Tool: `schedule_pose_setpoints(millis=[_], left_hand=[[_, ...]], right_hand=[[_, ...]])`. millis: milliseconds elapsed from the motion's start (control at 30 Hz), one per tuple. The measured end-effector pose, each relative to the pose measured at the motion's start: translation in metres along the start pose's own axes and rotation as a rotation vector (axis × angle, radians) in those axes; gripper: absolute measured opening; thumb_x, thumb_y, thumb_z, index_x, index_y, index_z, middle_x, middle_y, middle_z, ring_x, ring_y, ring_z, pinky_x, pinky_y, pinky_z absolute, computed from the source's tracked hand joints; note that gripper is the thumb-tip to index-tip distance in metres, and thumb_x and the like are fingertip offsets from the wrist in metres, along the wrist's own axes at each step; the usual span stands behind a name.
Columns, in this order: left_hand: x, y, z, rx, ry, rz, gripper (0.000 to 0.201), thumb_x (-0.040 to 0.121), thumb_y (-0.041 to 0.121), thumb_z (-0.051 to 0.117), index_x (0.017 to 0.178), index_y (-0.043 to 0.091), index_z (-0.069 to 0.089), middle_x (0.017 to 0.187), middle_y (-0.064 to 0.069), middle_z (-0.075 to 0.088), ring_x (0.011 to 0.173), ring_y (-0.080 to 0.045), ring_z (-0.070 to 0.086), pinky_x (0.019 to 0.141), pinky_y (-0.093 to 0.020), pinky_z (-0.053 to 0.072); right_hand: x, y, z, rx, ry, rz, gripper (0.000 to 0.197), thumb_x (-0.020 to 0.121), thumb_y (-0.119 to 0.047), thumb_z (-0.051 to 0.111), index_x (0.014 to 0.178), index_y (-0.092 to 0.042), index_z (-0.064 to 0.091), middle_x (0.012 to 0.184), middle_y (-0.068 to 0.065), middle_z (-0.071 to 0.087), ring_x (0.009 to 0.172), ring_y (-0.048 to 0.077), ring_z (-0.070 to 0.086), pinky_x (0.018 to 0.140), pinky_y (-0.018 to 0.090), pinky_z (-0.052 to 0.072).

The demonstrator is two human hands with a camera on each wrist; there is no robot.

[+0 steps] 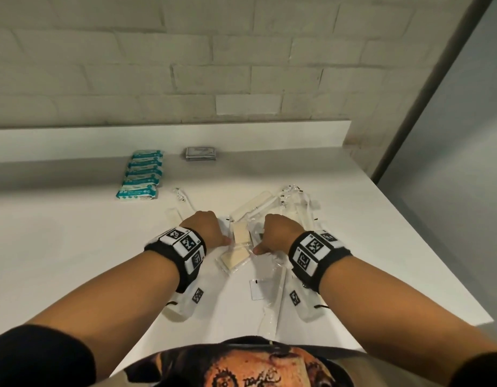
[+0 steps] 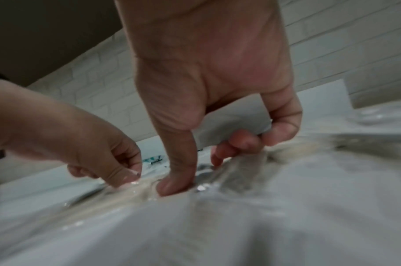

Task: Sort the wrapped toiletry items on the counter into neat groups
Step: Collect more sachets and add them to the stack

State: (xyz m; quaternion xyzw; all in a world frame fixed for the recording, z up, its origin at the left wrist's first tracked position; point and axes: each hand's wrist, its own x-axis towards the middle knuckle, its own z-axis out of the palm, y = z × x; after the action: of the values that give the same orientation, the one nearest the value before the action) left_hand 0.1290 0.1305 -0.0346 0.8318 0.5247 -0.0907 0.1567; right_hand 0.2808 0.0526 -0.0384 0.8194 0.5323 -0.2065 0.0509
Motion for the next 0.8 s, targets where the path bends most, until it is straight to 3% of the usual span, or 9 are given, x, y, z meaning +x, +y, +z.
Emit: schedule_pose_setpoints(millis=[100,167,267,367,433,567,633,733,800], left_hand=[[-0.002,0.004,-0.001,0.010,-0.043,-0.023,0.063,0.080,0.042,0.071,0.127,0.007,0.049,0.126,-0.010,0.057,0.112,-0.025,0.058,0.076,-0.027,0.043],[-0.002,0.006,0.000,0.018,-0.057,-0.040,0.076,0.075,0.045,0.075,0.132,0.008,0.043,0.129,-0.011,0.052,0.114,-0.027,0.056,0.082,-0.030,0.047],[-0.004,0.012,0.002,0.040,-0.074,-0.054,0.085,0.071,0.049,0.076,0.138,0.011,0.038,0.134,-0.013,0.042,0.117,-0.029,0.054,0.091,-0.035,0.050],[-0.007,0.019,0.004,0.006,-0.008,-0.067,0.071,0.080,0.053,0.064,0.132,0.009,0.044,0.131,-0.016,0.042,0.108,-0.028,0.057,0.079,-0.033,0.047],[-0.007,0.022,0.006,-0.003,0.029,-0.081,0.067,0.083,0.054,0.060,0.129,0.007,0.047,0.129,-0.017,0.044,0.107,-0.028,0.057,0.079,-0.033,0.046],[-0.007,0.023,0.005,0.036,0.008,-0.091,0.059,0.085,0.053,0.060,0.117,0.004,0.057,0.119,-0.014,0.061,0.107,-0.027,0.060,0.082,-0.031,0.049],[-0.009,0.023,0.005,0.019,-0.018,-0.092,0.053,0.086,0.048,0.061,0.117,0.005,0.058,0.118,-0.012,0.063,0.107,-0.026,0.061,0.080,-0.029,0.048],[-0.013,0.024,0.004,-0.078,0.025,-0.067,0.041,0.089,0.032,0.057,0.120,0.006,0.054,0.123,-0.013,0.057,0.110,-0.028,0.057,0.080,-0.031,0.045],[-0.018,0.024,-0.001,-0.153,0.122,-0.004,0.030,0.089,0.021,0.051,0.115,0.006,0.052,0.118,-0.014,0.058,0.103,-0.030,0.056,0.076,-0.030,0.042]], right_hand=[[-0.001,0.002,-0.003,-0.015,0.001,0.043,0.078,0.077,-0.044,0.076,0.132,-0.002,0.041,0.126,0.012,0.055,0.115,0.026,0.056,0.092,0.033,0.049],[-0.004,0.005,-0.005,-0.063,0.012,0.036,0.077,0.083,-0.045,0.069,0.136,0.000,0.037,0.134,0.014,0.045,0.124,0.026,0.047,0.097,0.033,0.046],[-0.005,0.011,-0.007,-0.106,0.003,0.014,0.075,0.086,-0.045,0.065,0.137,0.001,0.036,0.135,0.014,0.042,0.125,0.027,0.045,0.098,0.033,0.045],[-0.002,0.016,-0.007,-0.067,-0.005,0.015,0.077,0.079,-0.043,0.073,0.133,-0.002,0.038,0.130,0.015,0.049,0.117,0.027,0.053,0.084,0.031,0.045],[0.001,0.018,-0.007,-0.027,-0.001,0.001,0.072,0.079,-0.045,0.073,0.129,-0.003,0.044,0.125,0.014,0.056,0.112,0.027,0.058,0.079,0.030,0.045],[0.001,0.020,-0.012,-0.067,-0.015,-0.060,0.053,0.089,-0.043,0.062,0.123,-0.003,0.056,0.120,0.012,0.062,0.110,0.026,0.060,0.087,0.031,0.048],[-0.001,0.021,-0.014,-0.131,-0.023,-0.114,0.049,0.095,-0.040,0.052,0.124,-0.001,0.056,0.117,0.014,0.061,0.112,0.027,0.059,0.091,0.031,0.047],[0.002,0.026,-0.010,-0.176,-0.050,-0.110,0.037,0.093,-0.032,0.055,0.114,-0.002,0.061,0.096,0.009,0.058,0.091,0.024,0.059,0.077,0.031,0.047],[0.003,0.034,-0.011,-0.052,0.021,-0.136,0.024,0.090,-0.024,0.055,0.105,-0.006,0.060,0.094,0.006,0.060,0.082,0.021,0.055,0.070,0.028,0.044]])
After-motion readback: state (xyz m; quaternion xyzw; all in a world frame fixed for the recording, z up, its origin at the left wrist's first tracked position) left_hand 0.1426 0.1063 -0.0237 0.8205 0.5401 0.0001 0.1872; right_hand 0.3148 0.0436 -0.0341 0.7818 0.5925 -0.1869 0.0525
